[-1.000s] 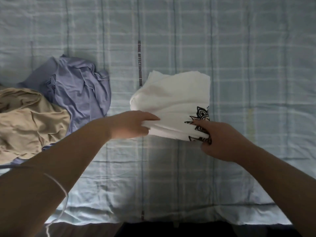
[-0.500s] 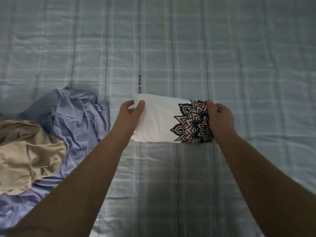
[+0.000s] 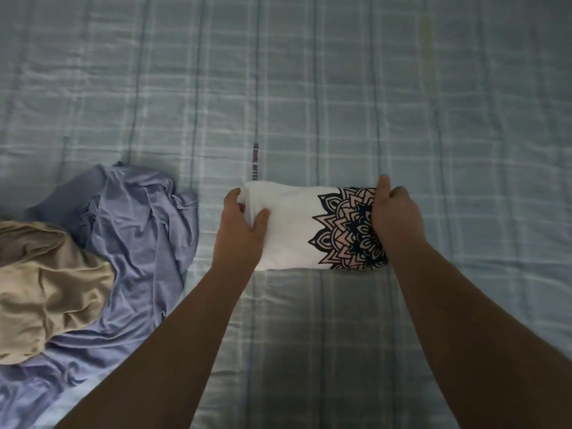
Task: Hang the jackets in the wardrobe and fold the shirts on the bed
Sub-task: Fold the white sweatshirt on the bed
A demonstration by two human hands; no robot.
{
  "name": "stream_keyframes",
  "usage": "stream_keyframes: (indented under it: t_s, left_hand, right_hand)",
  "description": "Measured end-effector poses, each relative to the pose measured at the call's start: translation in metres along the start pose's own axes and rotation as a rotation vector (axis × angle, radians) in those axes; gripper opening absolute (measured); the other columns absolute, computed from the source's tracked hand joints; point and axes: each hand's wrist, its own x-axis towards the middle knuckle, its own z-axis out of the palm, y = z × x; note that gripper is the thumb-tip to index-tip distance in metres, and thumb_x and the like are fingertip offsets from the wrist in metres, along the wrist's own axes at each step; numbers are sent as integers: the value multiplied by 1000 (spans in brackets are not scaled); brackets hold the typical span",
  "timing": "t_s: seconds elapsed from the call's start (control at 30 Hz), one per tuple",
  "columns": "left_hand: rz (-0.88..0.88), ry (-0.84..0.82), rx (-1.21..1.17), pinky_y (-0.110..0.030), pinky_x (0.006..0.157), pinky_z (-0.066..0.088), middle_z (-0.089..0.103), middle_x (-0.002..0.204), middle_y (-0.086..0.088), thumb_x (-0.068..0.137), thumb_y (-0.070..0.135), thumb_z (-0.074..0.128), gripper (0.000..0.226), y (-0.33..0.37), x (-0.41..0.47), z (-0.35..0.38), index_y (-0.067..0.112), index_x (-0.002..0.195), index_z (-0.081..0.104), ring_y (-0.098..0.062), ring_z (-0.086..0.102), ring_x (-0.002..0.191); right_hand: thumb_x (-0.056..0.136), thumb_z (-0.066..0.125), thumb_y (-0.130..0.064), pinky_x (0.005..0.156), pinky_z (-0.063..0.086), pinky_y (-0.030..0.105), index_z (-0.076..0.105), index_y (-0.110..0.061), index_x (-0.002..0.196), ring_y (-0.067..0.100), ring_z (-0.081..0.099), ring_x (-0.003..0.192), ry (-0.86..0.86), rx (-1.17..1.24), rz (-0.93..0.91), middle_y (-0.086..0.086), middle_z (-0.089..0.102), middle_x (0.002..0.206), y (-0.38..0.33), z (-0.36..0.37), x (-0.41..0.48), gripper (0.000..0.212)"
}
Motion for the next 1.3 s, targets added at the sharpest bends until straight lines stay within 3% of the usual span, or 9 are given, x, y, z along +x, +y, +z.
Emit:
stream_keyframes:
  t_s: [0.13, 0.27, 0.47, 0.63, 0.73, 0.87, 1.0, 1.1, 1.3]
  left_hand:
    - [352, 216, 452, -49, 114, 32, 38, 149, -21, 90, 27, 56, 65, 14, -18, -3, 8, 148, 33, -38, 37, 138]
    - [799, -39, 660, -52, 121, 16, 23, 162, -17, 100, 31, 42, 57, 19, -19, 12, 15, 153, 33, -35, 13, 151]
    - [784, -100, 854, -55, 119, 18, 26, 161, -14, 103, 48, 33, 57, -23, -8, 31, 22, 155, 33, -37, 17, 151]
    - [747, -112, 846, -54, 120, 16, 26, 162, -14, 103, 48, 33, 58, -16, -11, 32, 23, 155, 32, -36, 17, 150]
    - [771, -95, 713, -54, 119, 19, 30, 160, -14, 101, 43, 37, 56, -10, -13, 18, 18, 151, 39, -35, 19, 150]
    - [346, 216, 402, -47, 105, 39, 48, 135, -16, 88, 31, 55, 49, 3, -24, -7, 9, 132, 50, -34, 43, 127]
    - [-479, 10, 168, -50, 97, 44, 44, 132, -23, 90, 57, 50, 66, 4, -22, -15, 5, 129, 37, -43, 48, 118]
    - [-566, -149, 124, -54, 101, 43, 41, 138, -24, 84, 76, 43, 89, 1, -14, -10, 5, 136, 35, -46, 46, 123]
    - [-501, -140, -275, -54, 83, 58, 55, 130, -8, 50, 89, 60, 108, -13, 8, -2, 17, 131, 50, -33, 62, 108]
  right_hand:
    - [100, 37, -37, 91, 45, 48, 50, -11, 110, 27, 50, 110, 410, 54, -436, 8, 55, 115, 4, -15, -39, 30]
    - [99, 39, -21, 115, 30, 48, 57, -3, 123, 32, 40, 136, 301, -104, -863, 15, 53, 139, 23, 7, -62, 35]
    - [102, 27, -40, 121, 15, 51, 23, -13, 156, 29, 18, 150, 117, -563, -829, 10, 24, 162, 49, 48, -43, 60]
    - [101, 23, -44, 122, 12, 49, 20, -16, 157, 25, 14, 151, 41, -549, -787, 6, 21, 163, 46, 49, -40, 62]
    - [98, 31, -43, 122, 17, 46, 37, -16, 151, 24, 24, 148, 11, -259, -796, 6, 34, 158, 41, 33, -43, 59]
    - [95, 50, -37, 114, 34, 39, 46, -15, 139, 20, 42, 133, 213, 210, -402, 5, 49, 142, 34, 18, -54, 49]
    - [91, 47, -63, 104, 44, 47, 43, -6, 138, 36, 52, 124, 38, 214, 63, 19, 54, 135, 32, 23, -47, 74]
    - [92, 39, -69, 100, 44, 44, 49, -4, 131, 40, 56, 117, -88, 148, 136, 23, 57, 128, 30, 22, -36, 77]
    - [89, 46, -69, 99, 44, 39, 54, -4, 129, 37, 58, 115, -153, 186, 87, 19, 61, 125, 38, 19, -26, 77]
